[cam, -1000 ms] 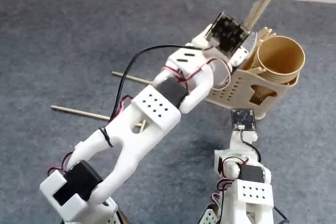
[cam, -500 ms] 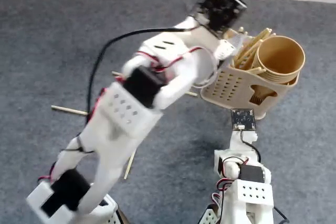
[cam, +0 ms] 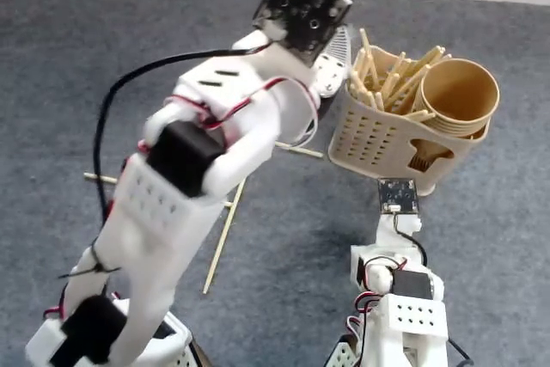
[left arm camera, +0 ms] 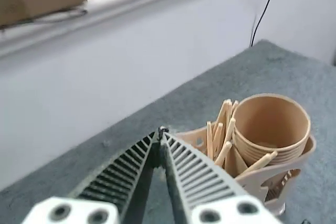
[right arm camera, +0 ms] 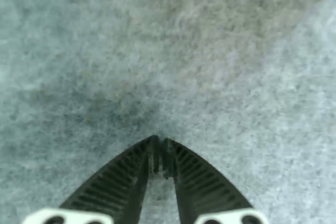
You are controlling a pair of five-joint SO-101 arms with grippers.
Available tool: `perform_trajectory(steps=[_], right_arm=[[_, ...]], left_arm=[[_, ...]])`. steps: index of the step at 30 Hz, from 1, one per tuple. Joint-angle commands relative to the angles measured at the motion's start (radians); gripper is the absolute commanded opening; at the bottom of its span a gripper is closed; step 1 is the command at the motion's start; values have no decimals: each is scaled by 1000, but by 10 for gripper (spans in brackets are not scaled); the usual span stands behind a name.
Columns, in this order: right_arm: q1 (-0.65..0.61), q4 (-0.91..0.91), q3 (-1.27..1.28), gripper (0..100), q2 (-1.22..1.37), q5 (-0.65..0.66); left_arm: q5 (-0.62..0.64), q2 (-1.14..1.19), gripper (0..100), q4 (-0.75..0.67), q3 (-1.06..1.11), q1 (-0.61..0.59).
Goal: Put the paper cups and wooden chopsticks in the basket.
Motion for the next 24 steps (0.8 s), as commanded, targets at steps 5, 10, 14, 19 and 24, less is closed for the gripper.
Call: perform_trajectory(steps=[5, 10, 14, 19, 24], right_arm=[[-2, -22, 8, 41, -1, 11], [-2, -22, 8, 41, -1, 11], [-1, -22, 8, 41, -1, 11], [-1, -22, 8, 41, -1, 11], [1, -22, 8, 41, -1, 11]], left_arm=[[9, 156, 7, -28, -48, 7], [9, 257, 7, -118, -47, 22], [9, 321, 7, -170, -48, 45], [11, 300, 33, -170, -84, 44], [48, 151, 146, -48, -145, 38]])
